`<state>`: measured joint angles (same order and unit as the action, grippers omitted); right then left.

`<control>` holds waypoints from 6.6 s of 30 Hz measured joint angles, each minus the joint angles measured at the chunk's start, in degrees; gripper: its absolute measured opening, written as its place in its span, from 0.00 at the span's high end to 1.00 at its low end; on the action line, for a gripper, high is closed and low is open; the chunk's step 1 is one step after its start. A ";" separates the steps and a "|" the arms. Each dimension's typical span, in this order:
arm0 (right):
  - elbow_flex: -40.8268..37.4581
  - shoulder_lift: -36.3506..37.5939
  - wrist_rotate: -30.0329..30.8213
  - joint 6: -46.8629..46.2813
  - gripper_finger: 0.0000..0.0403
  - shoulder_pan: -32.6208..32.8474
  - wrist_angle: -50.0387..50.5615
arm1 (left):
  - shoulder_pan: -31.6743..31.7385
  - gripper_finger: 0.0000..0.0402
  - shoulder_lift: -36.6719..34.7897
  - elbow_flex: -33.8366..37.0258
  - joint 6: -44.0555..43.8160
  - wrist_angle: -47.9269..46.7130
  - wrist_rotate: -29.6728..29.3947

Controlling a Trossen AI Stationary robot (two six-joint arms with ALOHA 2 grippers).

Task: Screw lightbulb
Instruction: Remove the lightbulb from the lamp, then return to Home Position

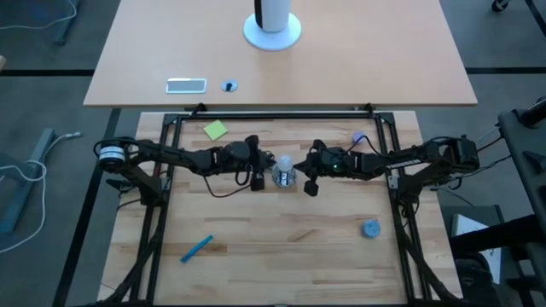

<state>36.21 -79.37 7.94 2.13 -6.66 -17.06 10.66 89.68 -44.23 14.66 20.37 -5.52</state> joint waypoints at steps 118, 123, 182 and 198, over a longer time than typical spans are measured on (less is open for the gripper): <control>0.02 1.31 5.54 -0.37 1.00 -0.97 3.10 | -0.33 1.00 -3.16 0.00 -4.99 -11.62 -2.43; 0.02 1.31 5.14 -1.64 1.00 -1.29 4.85 | -0.55 1.00 -3.47 0.00 -6.23 -13.94 -2.57; -35.66 76.77 -20.02 12.92 1.00 0.39 -16.03 | -3.87 1.00 -61.15 43.19 -15.21 6.19 4.66; -35.67 78.28 -19.92 8.23 1.00 0.39 2.30 | -3.87 1.00 -55.24 43.17 -15.21 6.31 4.64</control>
<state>0.54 -1.10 -11.98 10.36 -6.26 -14.76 6.79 34.44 -1.06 -0.56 26.69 -0.89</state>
